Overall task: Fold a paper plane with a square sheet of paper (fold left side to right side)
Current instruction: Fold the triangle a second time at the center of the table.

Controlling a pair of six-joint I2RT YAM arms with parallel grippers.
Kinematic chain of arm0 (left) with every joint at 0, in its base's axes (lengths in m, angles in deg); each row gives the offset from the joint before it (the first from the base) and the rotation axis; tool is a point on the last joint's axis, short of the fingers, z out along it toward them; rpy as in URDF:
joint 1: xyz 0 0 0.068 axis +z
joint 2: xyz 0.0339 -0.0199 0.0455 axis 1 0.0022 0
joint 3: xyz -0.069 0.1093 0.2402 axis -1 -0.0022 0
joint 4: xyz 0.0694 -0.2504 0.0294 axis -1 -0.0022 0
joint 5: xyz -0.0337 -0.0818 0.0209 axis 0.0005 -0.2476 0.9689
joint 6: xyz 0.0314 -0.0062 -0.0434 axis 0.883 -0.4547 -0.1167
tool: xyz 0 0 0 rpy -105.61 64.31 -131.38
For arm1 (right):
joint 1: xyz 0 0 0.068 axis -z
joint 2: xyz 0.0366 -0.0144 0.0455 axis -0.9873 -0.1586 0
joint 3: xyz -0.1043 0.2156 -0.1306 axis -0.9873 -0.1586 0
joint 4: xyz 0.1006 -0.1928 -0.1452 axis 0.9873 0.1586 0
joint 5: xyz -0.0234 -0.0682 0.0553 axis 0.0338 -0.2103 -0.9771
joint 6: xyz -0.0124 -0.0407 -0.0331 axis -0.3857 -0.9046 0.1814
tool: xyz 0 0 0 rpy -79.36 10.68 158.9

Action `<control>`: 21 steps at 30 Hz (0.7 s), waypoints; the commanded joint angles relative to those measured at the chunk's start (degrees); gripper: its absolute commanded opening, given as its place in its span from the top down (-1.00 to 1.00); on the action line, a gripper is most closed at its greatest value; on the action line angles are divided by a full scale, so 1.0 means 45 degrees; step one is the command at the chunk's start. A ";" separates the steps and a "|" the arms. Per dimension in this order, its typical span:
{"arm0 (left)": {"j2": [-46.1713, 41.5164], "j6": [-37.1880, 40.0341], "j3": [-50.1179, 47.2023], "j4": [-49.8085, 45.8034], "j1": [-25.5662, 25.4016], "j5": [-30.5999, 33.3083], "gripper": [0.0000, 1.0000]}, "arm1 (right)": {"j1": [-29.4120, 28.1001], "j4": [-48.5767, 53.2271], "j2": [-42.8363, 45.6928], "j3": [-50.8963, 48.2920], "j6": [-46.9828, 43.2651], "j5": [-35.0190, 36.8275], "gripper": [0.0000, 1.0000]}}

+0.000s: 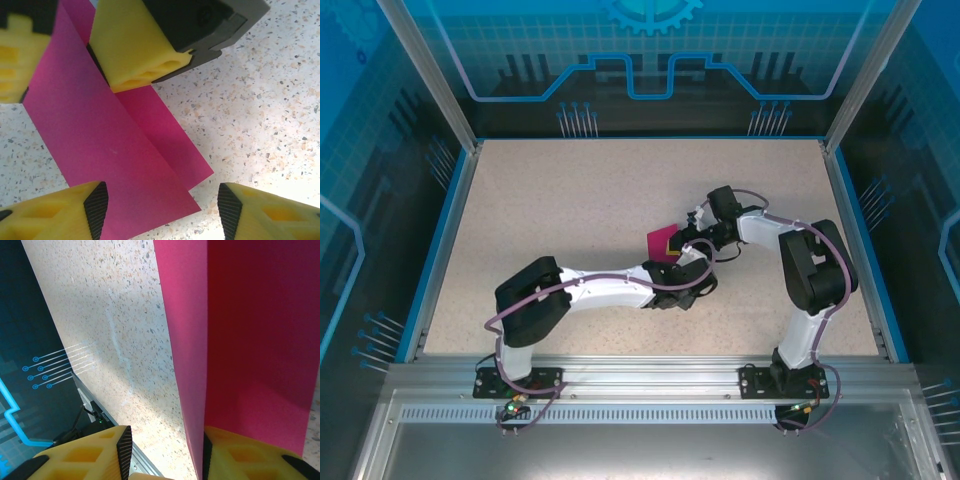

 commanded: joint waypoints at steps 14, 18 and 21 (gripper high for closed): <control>-0.0582 -0.0014 -0.0192 -0.0150 -0.0156 0.0213 0.47 | -0.0180 0.0701 -0.0322 0.0339 -0.0200 0.0282 0.18; -0.0720 0.0010 -0.0244 -0.0098 -0.0145 0.0183 0.64 | -0.0199 0.0691 -0.0350 0.0337 -0.0220 0.0341 0.18; -0.0872 0.0008 -0.0344 -0.0023 -0.0147 0.0094 0.73 | -0.0207 0.0691 -0.0377 0.0310 -0.0259 0.0359 0.18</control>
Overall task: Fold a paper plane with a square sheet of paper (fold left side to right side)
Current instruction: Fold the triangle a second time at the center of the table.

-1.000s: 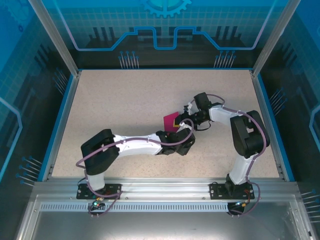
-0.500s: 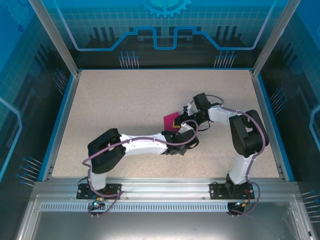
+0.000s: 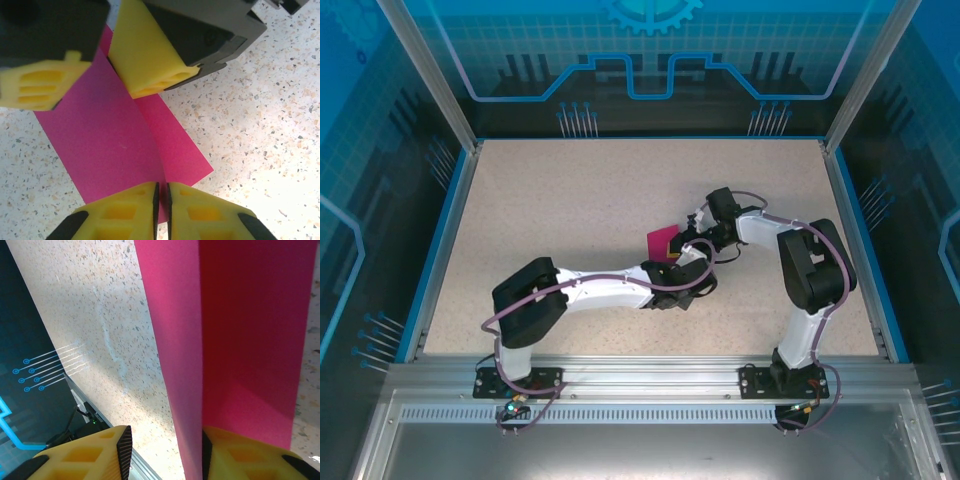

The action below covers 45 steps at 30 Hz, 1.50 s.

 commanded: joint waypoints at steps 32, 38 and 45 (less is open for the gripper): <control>-0.2712 -0.1358 -0.3182 0.3073 0.2475 -0.4975 1.00 | 0.1089 -0.1004 0.3912 -0.4305 -0.0582 0.0375 0.80; -0.2945 -0.1244 -0.3399 0.2939 0.2924 -0.5249 1.00 | -0.0265 -0.1750 0.3459 -0.4574 -0.0144 0.1126 0.89; -0.3015 -0.0893 -0.3324 0.2593 0.3221 -0.5390 1.00 | -0.1165 -0.1909 0.2659 -0.4079 -0.0067 0.1952 0.88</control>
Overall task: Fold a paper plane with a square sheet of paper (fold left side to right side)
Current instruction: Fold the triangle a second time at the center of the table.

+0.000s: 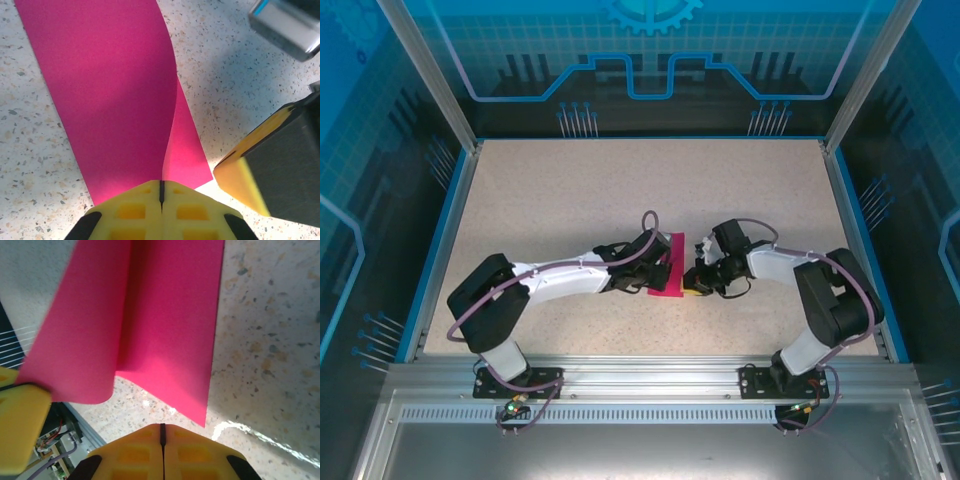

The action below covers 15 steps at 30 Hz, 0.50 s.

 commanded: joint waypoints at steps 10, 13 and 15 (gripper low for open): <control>-0.0324 0.1016 0.0237 -0.1207 0.0351 -0.0288 1.00 | -0.0932 0.1400 -0.1207 0.1239 -0.0624 0.1978 0.86; -0.0223 0.1381 0.0339 -0.1446 0.0425 -0.0311 1.00 | -0.0963 0.1558 -0.1284 0.1243 -0.0731 0.1988 0.85; -0.0129 0.1543 0.0402 -0.1539 0.0526 -0.0275 1.00 | -0.0995 0.1620 -0.1339 0.1265 -0.0789 0.1988 0.85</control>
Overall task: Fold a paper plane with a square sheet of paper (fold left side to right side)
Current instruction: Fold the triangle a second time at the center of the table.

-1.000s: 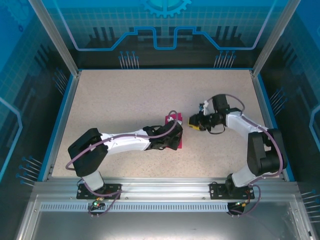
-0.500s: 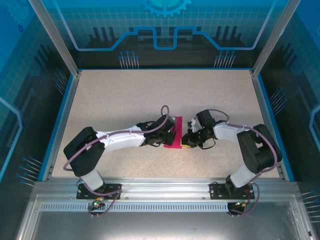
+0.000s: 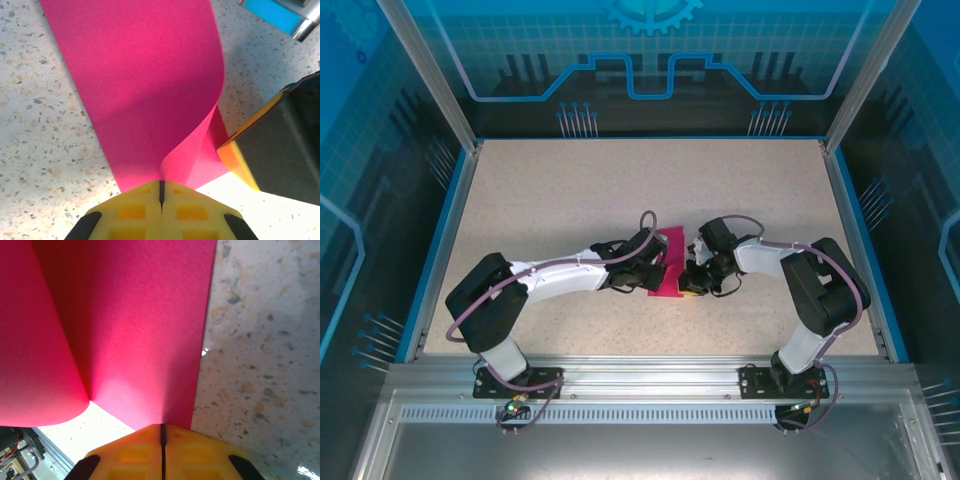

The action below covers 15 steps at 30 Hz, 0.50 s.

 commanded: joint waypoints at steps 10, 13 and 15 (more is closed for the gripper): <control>0.0526 0.1165 0.0906 -0.0608 0.0614 -0.0346 1.00 | -0.0310 0.0912 -0.0481 0.0318 -0.0532 0.0278 0.85; 0.0790 0.1322 0.1144 -0.0688 0.0653 -0.0342 1.00 | -0.0325 0.0931 -0.0469 0.0320 -0.0551 0.0304 0.84; 0.1013 0.1417 0.1300 -0.0782 0.0656 -0.0284 1.00 | -0.0310 0.0962 -0.0487 0.0314 -0.0560 0.0320 0.84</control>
